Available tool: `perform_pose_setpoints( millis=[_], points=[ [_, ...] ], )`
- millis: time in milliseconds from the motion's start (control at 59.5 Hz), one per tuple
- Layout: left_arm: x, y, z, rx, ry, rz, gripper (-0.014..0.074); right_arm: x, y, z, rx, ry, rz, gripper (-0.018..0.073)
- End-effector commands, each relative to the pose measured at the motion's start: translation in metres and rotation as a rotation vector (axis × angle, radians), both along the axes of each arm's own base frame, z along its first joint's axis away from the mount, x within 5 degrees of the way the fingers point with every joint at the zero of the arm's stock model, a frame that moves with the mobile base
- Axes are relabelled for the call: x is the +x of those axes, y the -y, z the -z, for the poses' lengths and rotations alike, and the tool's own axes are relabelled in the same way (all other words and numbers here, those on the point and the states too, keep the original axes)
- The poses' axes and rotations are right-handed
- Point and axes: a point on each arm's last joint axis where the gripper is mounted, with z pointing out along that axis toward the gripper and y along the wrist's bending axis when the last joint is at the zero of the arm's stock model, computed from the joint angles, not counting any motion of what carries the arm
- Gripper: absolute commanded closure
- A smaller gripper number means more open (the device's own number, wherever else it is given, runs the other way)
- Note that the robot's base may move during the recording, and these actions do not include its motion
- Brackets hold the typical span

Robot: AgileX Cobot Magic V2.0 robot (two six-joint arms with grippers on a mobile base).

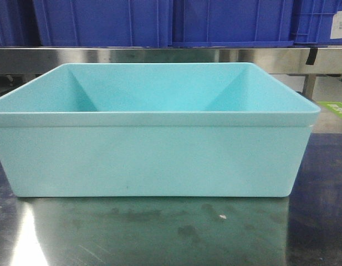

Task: Pick red cube and place on left shelf
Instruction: 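Raise the red cube out of the light-blue bin with the right gripper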

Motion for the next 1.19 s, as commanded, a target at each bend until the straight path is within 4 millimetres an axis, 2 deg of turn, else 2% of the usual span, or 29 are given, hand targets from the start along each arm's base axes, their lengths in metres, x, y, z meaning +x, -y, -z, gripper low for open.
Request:
perform_pose_setpoints(
  millis=[0, 286, 1176],
  points=[
    [0.0, 0.0, -0.001, -0.009, 0.079, 0.006, 0.0495, -0.009, 0.006, -0.007, 0.045, 0.116, 0.017, 0.0503],
    [0.0, 0.0, -0.001, -0.009, 0.079, 0.006, 0.0495, -0.021, 0.012, 0.014, 0.053, 0.131, 0.02, 0.0503],
    [0.0, 0.0, -0.001, -0.009, 0.079, 0.006, 0.0495, -0.021, 0.012, 0.016, 0.048, 0.121, 0.019, 0.0503]
  ],
)
